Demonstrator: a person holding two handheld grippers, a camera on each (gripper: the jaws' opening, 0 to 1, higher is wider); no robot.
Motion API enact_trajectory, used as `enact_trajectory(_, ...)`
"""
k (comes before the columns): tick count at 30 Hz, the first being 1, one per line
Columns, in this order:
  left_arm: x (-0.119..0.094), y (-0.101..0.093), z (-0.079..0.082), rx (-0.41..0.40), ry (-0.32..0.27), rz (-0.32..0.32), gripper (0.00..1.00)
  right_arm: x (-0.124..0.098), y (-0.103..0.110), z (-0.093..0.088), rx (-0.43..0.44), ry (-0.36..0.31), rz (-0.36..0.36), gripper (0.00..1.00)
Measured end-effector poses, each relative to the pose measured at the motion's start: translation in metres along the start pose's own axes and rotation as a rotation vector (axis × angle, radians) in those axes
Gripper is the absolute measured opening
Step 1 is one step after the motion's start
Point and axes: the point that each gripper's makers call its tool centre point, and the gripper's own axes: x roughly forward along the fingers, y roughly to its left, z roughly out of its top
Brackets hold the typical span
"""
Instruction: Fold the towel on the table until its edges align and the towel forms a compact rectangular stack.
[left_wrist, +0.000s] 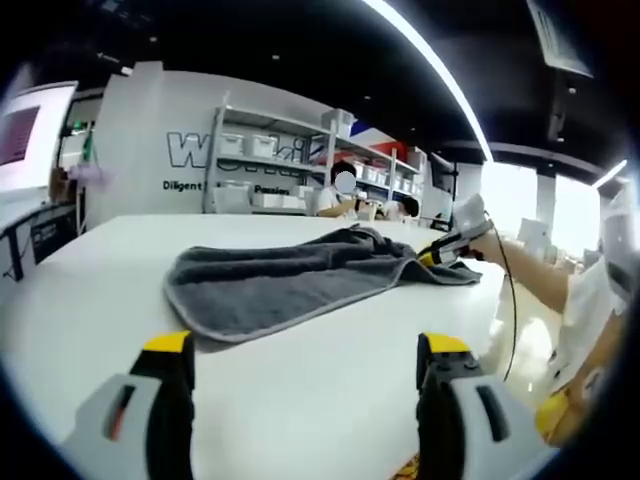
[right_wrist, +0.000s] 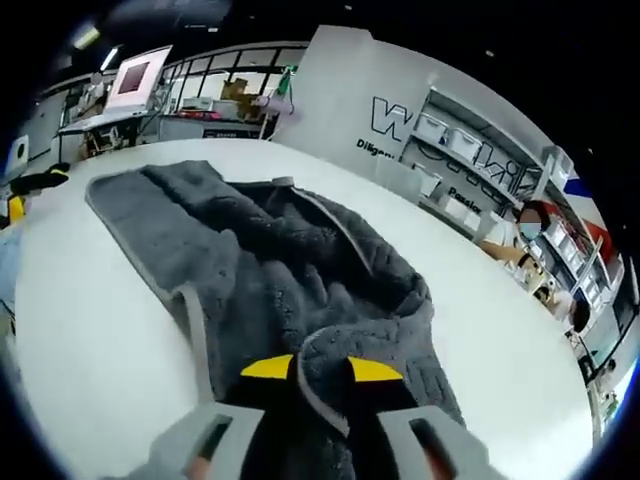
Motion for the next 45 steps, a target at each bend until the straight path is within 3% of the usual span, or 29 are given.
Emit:
enact_trajectory(6, 0.001, 0.001, 0.003, 0.002, -0.005, 0.001, 0.97, -0.011, -0.022, 0.016, -0.036, -0.017, -0.045, 0.08)
enact_trajectory(17, 0.002, 0.002, 0.005, 0.001, -0.012, 0.005, 0.97, -0.033, -0.113, 0.052, -0.07, -0.033, -0.253, 0.06)
enact_trajectory(21, 0.002, 0.003, 0.008, 0.002, -0.018, 0.01, 0.97, -0.033, -0.144, 0.063, -0.074, -0.031, -0.312, 0.06)
enact_trajectory(28, 0.0, 0.004, 0.013, 0.008, -0.027, 0.024, 0.97, -0.023, -0.187, 0.067, -0.03, -0.007, -0.379, 0.06)
enact_trajectory(34, -0.001, 0.006, 0.012, 0.009, -0.02, 0.035, 0.97, 0.005, -0.214, 0.036, 0.056, 0.083, -0.401, 0.06)
enact_trajectory(39, -0.002, 0.008, 0.011, 0.012, -0.012, 0.049, 0.97, 0.032, -0.233, -0.006, 0.174, 0.16, -0.409, 0.06)
enact_trajectory(41, -0.003, 0.009, 0.011, 0.012, -0.01, 0.056, 0.97, 0.042, -0.236, -0.02, 0.235, 0.175, -0.406, 0.06)
enact_trajectory(45, -0.004, 0.011, 0.01, 0.012, -0.006, 0.072, 0.97, 0.061, -0.239, -0.04, 0.276, 0.184, -0.395, 0.06)
